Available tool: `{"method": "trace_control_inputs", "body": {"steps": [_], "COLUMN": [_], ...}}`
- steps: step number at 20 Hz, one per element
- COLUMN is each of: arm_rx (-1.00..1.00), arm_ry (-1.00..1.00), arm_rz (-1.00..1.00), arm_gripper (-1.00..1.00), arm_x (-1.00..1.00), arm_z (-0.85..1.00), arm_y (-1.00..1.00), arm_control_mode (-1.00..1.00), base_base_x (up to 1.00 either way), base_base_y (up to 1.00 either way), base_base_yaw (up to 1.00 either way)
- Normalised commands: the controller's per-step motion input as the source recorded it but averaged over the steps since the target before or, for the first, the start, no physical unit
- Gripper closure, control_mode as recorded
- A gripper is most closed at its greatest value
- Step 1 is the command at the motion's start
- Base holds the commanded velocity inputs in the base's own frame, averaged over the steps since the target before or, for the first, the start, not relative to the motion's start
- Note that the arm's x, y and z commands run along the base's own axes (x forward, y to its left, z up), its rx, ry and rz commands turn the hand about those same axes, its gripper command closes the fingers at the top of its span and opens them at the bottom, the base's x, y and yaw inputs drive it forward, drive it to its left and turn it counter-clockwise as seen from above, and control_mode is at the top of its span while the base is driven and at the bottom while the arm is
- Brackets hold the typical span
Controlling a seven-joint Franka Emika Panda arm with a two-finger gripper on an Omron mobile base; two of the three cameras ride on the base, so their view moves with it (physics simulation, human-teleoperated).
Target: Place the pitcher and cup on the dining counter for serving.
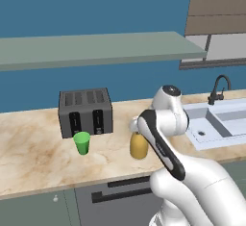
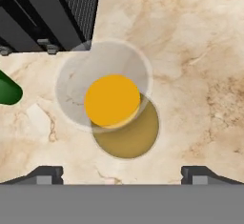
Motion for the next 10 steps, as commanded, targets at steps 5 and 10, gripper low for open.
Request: {"method": "trace_control_inputs", "body": {"steps": [5, 10], "arm_rx": [-0.03, 0.00], "arm_ry": [0.00, 0.00], "arm_rz": [0.00, 0.00], "arm_gripper": [-1.00, -1.00], "arm_x": [0.25, 0.14], "arm_z": [-0.19, -0.02], "arm_y": [0.02, 0.00], "arm_control_mode": [-1.00, -1.00], "base_base_x": [0.00, 0.00], "base_base_y": [0.00, 0.00], "base_base_yaw": [0.00, 0.00]}}
